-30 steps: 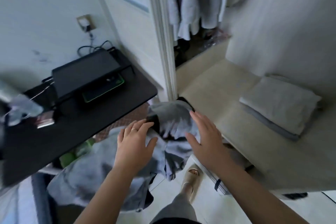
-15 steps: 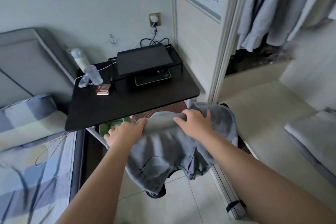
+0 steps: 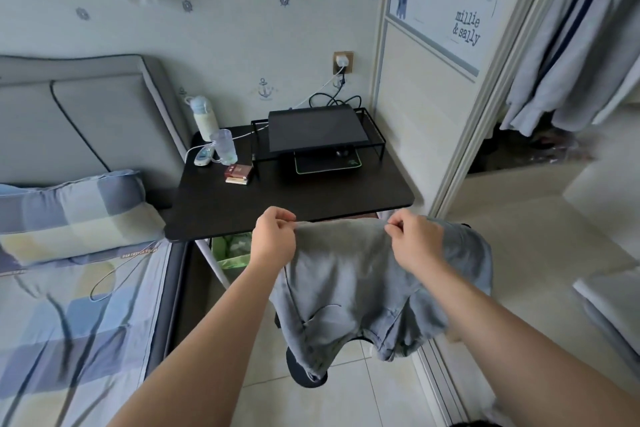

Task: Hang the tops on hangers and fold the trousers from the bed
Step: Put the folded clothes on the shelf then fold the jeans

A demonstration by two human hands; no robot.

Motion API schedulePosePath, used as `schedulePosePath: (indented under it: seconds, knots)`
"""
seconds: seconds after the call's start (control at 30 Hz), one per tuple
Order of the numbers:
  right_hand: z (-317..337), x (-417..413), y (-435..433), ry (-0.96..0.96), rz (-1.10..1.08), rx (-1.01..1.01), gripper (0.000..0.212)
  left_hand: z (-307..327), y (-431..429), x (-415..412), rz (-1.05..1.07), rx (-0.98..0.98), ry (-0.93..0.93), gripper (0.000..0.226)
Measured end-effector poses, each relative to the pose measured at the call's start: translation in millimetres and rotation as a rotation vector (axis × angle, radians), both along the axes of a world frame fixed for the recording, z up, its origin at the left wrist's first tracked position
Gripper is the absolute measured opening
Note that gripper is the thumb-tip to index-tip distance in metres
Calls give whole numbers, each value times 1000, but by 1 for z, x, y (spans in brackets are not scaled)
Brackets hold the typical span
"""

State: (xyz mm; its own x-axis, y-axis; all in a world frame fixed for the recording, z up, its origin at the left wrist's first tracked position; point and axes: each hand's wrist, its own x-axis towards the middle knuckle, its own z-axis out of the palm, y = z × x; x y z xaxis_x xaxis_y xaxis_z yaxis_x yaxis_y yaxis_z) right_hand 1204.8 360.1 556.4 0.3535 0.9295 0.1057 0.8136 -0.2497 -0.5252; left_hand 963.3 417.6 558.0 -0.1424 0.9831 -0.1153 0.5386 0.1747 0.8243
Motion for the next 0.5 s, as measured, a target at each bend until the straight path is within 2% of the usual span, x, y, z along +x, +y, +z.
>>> schedulePosePath:
  seconds: [0.1,0.23,0.37,0.5]
  knots:
    - [15,-10,-29,-19,59,192,15,14,-11,-11,15,123,-134,23]
    - [49,-34,-55,69,137,389,4,42,-30,-28,28,320,-327,25]
    - [106,-80,-68,129,278,527,5,89,-42,-69,42,566,-461,30]
    - [166,-146,-69,200,414,654,7,143,-54,-133,107,747,-545,25]
